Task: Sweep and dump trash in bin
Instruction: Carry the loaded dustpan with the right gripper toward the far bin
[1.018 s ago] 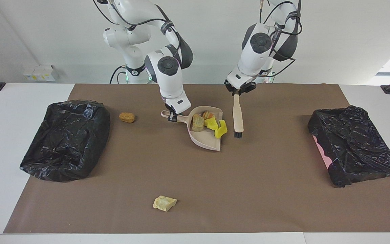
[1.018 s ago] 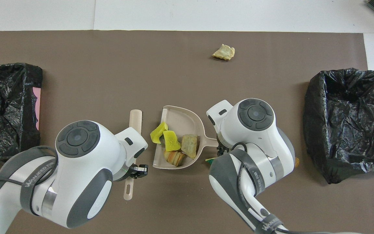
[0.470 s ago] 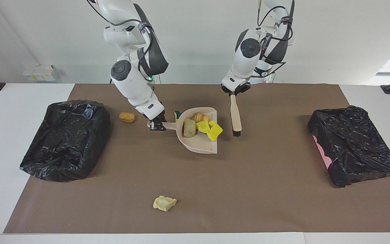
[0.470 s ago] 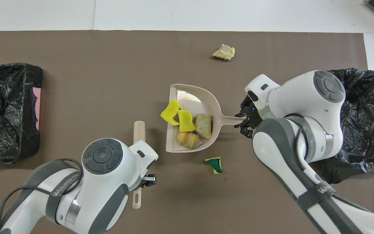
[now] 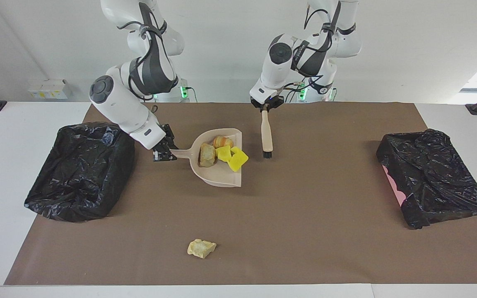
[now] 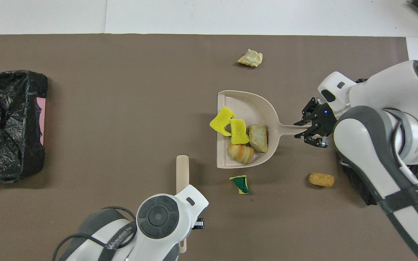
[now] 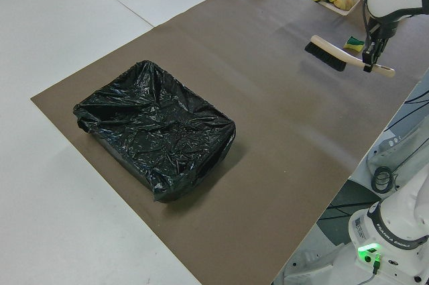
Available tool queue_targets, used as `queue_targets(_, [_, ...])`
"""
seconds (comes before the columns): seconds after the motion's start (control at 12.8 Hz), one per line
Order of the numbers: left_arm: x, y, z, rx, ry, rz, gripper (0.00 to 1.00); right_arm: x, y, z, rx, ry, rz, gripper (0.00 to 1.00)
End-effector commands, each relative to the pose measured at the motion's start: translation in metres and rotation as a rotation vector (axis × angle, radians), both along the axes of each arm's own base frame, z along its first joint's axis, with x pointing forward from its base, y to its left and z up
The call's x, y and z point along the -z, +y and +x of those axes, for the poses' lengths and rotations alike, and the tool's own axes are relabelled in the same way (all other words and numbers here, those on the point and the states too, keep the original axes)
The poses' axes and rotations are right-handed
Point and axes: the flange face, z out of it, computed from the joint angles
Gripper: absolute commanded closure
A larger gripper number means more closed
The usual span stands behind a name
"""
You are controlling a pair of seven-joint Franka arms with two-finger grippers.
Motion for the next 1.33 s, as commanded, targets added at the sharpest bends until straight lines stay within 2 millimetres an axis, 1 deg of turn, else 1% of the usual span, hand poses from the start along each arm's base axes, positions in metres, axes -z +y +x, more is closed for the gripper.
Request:
queue_targets(0.0, [0.013, -0.014, -0.040, -0.029, -0.034, 0.008, 1.00, -0.019, -0.050, 0.004, -0.005, 0.014, 0.030, 1.00])
queue_targets(0.08, [0.021, -0.021, -0.053, -0.046, -0.049, 0.007, 1.00, -0.021, -0.081, 0.003, 0.010, 0.016, 0.033, 1.00])
queue_targets(0.16, [0.027, -0.022, -0.061, -0.056, -0.063, 0.009, 1.00, -0.024, -0.104, 0.000, 0.007, 0.027, 0.004, 1.00])
queue_targets(0.31, [0.028, -0.026, -0.067, -0.095, -0.023, -0.026, 1.00, -0.025, -0.163, -0.010, 0.029, 0.036, -0.014, 1.00])
queue_targets(0.47, [0.031, -0.030, -0.073, -0.086, -0.006, -0.035, 1.00, -0.026, -0.219, -0.023, 0.037, 0.019, -0.033, 1.00])
queue_targets(0.55, [0.031, -0.030, -0.073, -0.080, -0.003, -0.035, 0.91, -0.028, -0.243, -0.030, 0.051, 0.017, -0.035, 1.00])
queue_targets(0.63, [0.032, -0.029, -0.073, -0.071, 0.003, -0.034, 0.67, -0.034, -0.263, -0.036, 0.059, 0.012, -0.048, 1.00])
queue_targets(0.7, [0.030, -0.030, -0.071, -0.070, 0.007, -0.036, 0.32, -0.043, -0.285, -0.041, 0.045, 0.000, -0.090, 1.00])
queue_targets(0.78, [0.028, -0.031, -0.067, -0.070, 0.012, -0.043, 0.01, -0.041, -0.304, -0.046, 0.018, 0.004, -0.124, 1.00])
queue_targets(0.86, [0.024, -0.036, -0.062, -0.051, 0.018, -0.060, 0.00, -0.042, -0.321, -0.051, 0.001, 0.004, -0.160, 1.00])
queue_targets(0.94, [0.019, -0.035, -0.056, -0.017, 0.012, -0.073, 0.00, -0.046, -0.343, -0.057, -0.012, 0.003, -0.211, 1.00])
queue_targets(1.02, [0.010, -0.030, -0.040, -0.010, -0.004, -0.095, 0.00, -0.050, -0.360, -0.059, -0.028, -0.004, -0.252, 1.00])
queue_targets(1.1, [-0.004, -0.026, -0.020, 0.008, -0.046, -0.104, 0.00, -0.056, -0.376, -0.059, -0.047, -0.012, -0.291, 1.00])
queue_targets(1.18, [-0.018, -0.015, 0.003, 0.032, -0.108, -0.084, 0.00, -0.059, -0.392, -0.064, -0.062, -0.008, -0.328, 1.00])
queue_targets(1.25, [-0.030, -0.002, 0.028, 0.053, -0.152, -0.062, 0.00, -0.063, -0.404, -0.068, -0.070, -0.016, -0.349, 1.00])
